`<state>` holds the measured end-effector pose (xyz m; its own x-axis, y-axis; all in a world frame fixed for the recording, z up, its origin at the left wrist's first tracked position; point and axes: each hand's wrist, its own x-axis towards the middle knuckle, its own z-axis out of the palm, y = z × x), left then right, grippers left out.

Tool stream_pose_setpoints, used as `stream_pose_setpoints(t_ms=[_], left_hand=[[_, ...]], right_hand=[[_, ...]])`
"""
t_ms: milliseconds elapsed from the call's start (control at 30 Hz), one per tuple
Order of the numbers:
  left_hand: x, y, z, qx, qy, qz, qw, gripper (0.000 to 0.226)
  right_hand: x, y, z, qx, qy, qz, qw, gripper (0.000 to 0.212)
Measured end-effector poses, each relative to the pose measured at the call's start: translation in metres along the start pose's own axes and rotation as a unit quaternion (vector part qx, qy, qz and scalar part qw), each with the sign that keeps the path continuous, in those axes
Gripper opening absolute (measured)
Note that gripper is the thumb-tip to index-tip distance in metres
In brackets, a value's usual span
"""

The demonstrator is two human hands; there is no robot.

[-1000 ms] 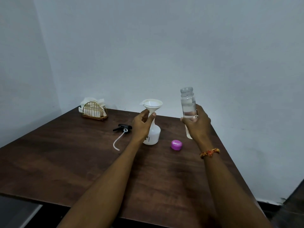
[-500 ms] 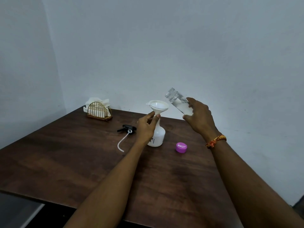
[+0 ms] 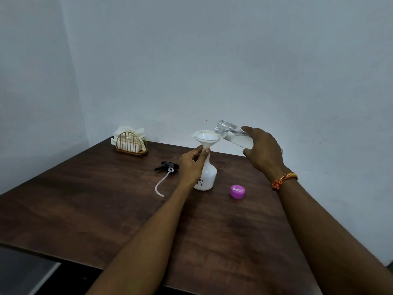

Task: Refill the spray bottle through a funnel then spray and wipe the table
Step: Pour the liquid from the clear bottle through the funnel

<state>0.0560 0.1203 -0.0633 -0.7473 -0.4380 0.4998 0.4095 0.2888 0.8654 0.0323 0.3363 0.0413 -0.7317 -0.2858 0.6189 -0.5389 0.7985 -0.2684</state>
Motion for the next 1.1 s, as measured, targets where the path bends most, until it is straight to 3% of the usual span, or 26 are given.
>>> stream_pose_setpoints(t_ms=[567,733,1100], left_hand=[[-0.001,-0.001,0.000,0.009,0.006,0.003,1.000,0.043],[-0.002,0.001,0.001,0.013,0.004,-0.013,1.000,0.030],[-0.003,0.004,0.001,0.011,-0.004,-0.008,1.000,0.037]], right_hand=[[0.008,0.002,-0.002,-0.017,0.023,-0.006,1.000,0.071],[0.011,0.003,-0.007,-0.029,0.025,-0.014,0.999,0.070],[0.015,0.003,-0.012,-0.029,0.035,-0.021,0.999,0.069]])
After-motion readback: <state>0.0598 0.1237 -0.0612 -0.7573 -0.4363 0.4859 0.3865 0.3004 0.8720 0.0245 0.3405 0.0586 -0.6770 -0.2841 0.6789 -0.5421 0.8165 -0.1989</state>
